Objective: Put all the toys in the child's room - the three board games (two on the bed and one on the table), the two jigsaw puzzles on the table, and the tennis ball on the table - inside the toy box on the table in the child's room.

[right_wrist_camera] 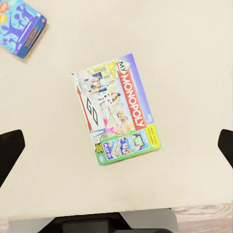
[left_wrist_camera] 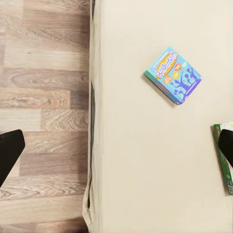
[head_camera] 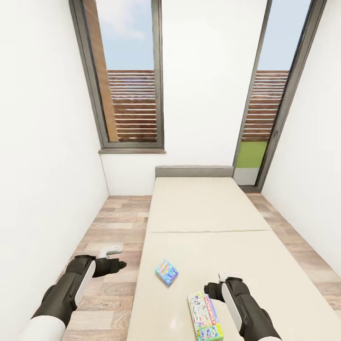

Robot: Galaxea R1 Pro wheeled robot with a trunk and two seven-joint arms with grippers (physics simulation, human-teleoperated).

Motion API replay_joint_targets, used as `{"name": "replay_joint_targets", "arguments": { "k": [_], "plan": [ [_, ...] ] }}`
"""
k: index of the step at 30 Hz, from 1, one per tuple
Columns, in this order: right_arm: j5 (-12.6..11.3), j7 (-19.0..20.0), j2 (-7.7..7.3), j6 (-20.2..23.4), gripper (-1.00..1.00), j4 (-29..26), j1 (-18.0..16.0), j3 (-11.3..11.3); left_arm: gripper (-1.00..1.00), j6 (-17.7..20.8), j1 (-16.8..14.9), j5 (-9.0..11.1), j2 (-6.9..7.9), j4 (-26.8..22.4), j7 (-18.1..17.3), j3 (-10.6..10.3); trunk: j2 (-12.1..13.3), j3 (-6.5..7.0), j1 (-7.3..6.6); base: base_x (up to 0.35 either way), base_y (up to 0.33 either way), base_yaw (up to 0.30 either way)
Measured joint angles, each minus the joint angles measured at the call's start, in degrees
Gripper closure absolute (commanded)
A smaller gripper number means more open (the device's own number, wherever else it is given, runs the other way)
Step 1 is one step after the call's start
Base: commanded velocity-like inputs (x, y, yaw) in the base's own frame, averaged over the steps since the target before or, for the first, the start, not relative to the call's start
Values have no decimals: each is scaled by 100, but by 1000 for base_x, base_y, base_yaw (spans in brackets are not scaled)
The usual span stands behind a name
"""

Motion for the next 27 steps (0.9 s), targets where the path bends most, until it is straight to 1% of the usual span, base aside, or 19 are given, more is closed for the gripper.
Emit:
{"name": "replay_joint_targets", "arguments": {
  "k": [6,11,14,18,27],
  "plan": [
    [4,0,0,-1,-100,0,0,10,-100,0,0,-5,-5,1,4,-1,0,0,0,26,0,45],
    [5,2,-4,-3,-100,1,-1,3,-100,-6,0,-8,-5,-1,7,0,0,0,-2,155,0,205],
    [5,4,-7,-2,-100,0,0,0,-100,-75,0,-6,-6,0,9,-1,1,0,0,115,0,146],
    [4,8,-8,-2,-100,0,0,-1,-100,-194,0,3,-12,1,10,-1,0,0,0,36,0,45],
    [1,9,-9,-2,-100,-1,0,-1,-100,-243,-1,6,-15,1,3,-1,0,0,1,7,0,9]
  ]
}}
